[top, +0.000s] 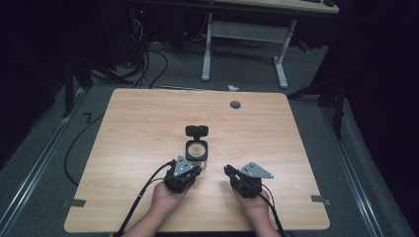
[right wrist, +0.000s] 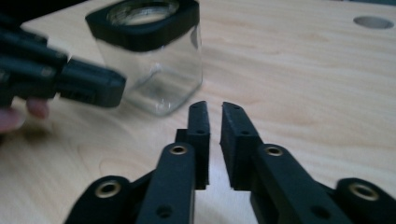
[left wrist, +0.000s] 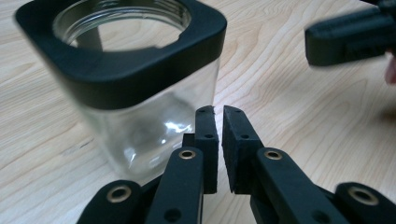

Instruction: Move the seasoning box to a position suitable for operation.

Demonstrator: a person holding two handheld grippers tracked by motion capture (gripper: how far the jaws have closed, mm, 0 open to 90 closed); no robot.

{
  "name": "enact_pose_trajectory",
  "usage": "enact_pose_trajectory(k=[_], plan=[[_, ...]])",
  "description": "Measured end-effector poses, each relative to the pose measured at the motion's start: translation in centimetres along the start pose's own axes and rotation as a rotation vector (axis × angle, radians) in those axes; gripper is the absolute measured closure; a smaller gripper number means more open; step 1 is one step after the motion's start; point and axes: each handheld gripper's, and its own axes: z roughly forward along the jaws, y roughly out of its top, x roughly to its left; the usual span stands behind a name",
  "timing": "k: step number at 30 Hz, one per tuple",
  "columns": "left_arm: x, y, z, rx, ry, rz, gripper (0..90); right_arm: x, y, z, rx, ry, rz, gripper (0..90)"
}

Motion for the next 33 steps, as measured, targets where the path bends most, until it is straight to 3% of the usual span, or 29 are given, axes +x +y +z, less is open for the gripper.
enact_pose_trajectory(k=[2, 5, 9, 10, 13, 16, 18, 22, 24, 33], plan=[[0.5, 0.1, -0.4, -0.008, 0.009, 0.001, 90.0, -0.1, 0.7, 0.5, -0.002, 0.008, 0.003, 90.0], [0.7, 0.0, -0.5, -0.016, 0.011, 0.008, 90.0, -0.2, 1.8, 1.1, -0.003, 0.012, -0.006, 90.0], [1.2, 0.1, -0.4, -0.042, 0.019, -0.030, 90.0, -0.1, 4.6, 2.6, -0.025, -0.012, -0.005, 90.0], [1.3, 0.2, -0.4, -0.048, 0.019, -0.044, 90.0, -0.1, 4.6, 2.6, -0.025, -0.012, -0.005, 90.0], [1.4, 0.2, -0.4, -0.069, 0.030, -0.054, 90.0, -0.1, 6.5, 3.4, -0.038, -0.020, -0.005, 90.0], [1.2, -0.1, -0.6, -0.064, 0.008, -0.035, 90.0, -0.4, 9.2, 4.3, -0.067, -0.024, 0.012, 90.0], [1.1, -0.2, -0.6, -0.055, 0.003, -0.024, 90.0, -0.4, 9.7, 4.5, -0.071, -0.025, 0.017, 90.0], [1.4, 0.1, -0.5, -0.044, 0.009, -0.064, 90.0, -0.7, 12.0, 5.3, -0.085, -0.039, 0.028, 90.0], [1.5, 0.1, -0.3, -0.031, 0.011, -0.073, 90.0, -0.7, 13.3, 5.6, -0.094, -0.041, 0.012, 90.0], [1.6, 0.2, -0.1, -0.023, 0.020, -0.079, 90.0, 0.6, 15.1, 6.5, -0.093, -0.014, -0.022, 90.0]])
